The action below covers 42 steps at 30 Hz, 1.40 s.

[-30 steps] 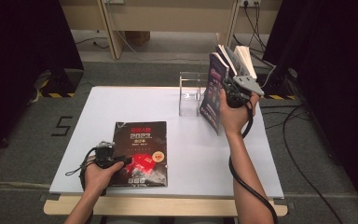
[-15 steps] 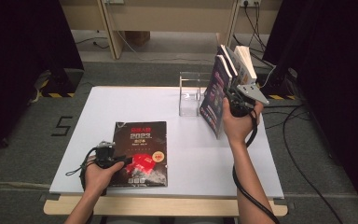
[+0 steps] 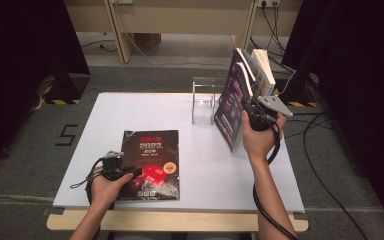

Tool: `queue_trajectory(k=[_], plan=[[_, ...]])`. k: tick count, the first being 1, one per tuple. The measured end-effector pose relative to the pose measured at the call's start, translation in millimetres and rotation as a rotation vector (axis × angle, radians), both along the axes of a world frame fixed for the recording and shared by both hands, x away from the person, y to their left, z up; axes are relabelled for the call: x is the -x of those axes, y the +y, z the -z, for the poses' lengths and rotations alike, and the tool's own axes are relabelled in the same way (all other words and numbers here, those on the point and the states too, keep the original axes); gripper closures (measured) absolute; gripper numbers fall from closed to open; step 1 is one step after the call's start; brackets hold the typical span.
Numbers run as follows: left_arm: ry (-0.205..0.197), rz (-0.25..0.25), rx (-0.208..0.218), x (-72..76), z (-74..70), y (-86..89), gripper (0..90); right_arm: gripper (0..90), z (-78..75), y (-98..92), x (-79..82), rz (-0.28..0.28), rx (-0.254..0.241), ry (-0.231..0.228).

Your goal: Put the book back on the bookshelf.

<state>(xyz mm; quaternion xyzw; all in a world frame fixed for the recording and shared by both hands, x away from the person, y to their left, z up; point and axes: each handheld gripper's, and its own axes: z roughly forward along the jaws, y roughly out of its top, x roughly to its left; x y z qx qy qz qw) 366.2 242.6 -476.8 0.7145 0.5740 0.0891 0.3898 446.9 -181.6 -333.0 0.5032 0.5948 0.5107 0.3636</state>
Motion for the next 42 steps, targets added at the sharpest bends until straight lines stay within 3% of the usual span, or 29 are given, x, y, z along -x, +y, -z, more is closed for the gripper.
queue_trajectory(k=[6,22,32,42], plan=[[0.001,0.002,-0.002,-0.1,0.3,0.0,60.0,74.5,2.8,-2.9,4.4,0.008,-0.008,0.028],[0.001,0.003,0.000,0.0,0.2,-0.2,60.0,70.2,-6.7,-3.8,2.9,0.043,-0.009,0.034],[0.004,0.004,-0.001,-0.3,0.8,-0.2,60.1,75.6,-13.4,-1.6,-3.3,0.053,-0.024,0.069],[0.005,0.005,-0.001,-0.6,1.8,-1.1,60.1,81.9,-13.2,-2.7,-8.0,0.082,0.009,0.079]])
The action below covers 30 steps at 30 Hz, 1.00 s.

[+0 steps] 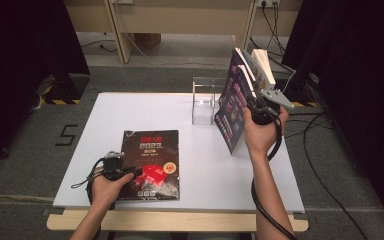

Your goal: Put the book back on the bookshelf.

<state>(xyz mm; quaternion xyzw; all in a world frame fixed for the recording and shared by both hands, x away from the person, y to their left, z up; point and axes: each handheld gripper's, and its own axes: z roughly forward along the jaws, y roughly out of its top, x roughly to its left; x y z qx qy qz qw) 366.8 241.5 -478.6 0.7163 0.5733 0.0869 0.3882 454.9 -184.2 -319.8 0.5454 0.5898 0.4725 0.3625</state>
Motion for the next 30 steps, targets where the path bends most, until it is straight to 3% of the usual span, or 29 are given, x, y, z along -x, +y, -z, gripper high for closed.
queue_trajectory(k=[4,16,30], plan=[[0.000,0.001,-0.003,-0.2,0.3,-0.3,60.2,82.5,-1.5,-0.5,-0.8,-0.027,-0.011,0.011],[-0.001,0.000,-0.004,-0.1,-0.4,1.5,60.3,82.9,-2.0,6.2,1.3,-0.098,-0.013,-0.056],[-0.002,-0.005,0.000,-0.6,-0.2,2.6,60.4,82.9,-7.5,10.0,-7.8,-0.091,-0.038,-0.105]])
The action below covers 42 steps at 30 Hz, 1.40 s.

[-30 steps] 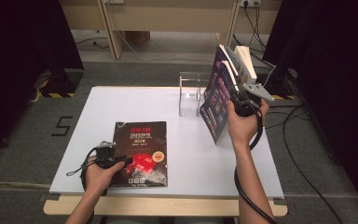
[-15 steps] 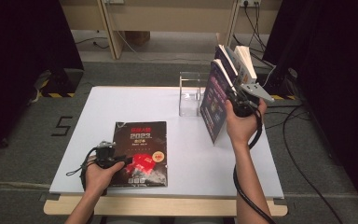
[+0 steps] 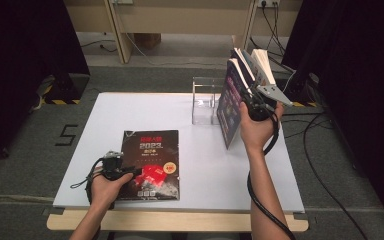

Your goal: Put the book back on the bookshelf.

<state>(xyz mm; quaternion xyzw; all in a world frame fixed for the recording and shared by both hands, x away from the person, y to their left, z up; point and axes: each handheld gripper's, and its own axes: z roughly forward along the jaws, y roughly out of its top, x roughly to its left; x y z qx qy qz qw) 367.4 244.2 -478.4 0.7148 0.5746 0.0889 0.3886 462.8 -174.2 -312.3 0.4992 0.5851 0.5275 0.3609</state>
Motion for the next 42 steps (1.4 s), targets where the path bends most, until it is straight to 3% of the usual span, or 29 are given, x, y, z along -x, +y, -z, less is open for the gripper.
queue_trajectory(k=[19,42], plan=[[0.001,-0.001,-0.001,-0.9,1.1,2.1,60.5,82.9,-9.5,7.1,-19.6,0.008,0.010,-0.019],[-0.003,-0.006,0.002,-1.1,1.0,2.5,60.5,82.9,-7.4,11.3,-35.5,0.018,0.003,-0.014]])
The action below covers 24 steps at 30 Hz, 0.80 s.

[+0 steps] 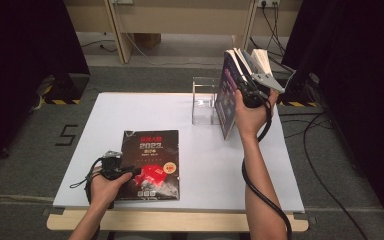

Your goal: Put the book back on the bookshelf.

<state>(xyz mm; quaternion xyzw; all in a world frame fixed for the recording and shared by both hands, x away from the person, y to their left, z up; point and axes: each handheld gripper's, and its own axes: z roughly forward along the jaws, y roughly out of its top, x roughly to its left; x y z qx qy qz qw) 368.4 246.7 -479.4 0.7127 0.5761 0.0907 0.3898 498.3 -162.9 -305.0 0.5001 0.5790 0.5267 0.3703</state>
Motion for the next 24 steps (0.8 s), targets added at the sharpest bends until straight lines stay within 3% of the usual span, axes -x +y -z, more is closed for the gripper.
queue_trajectory(k=[24], plan=[[0.003,-0.002,0.005,-0.4,0.2,1.5,60.6,82.9,-0.6,5.7,-16.9,0.020,0.004,0.003]])
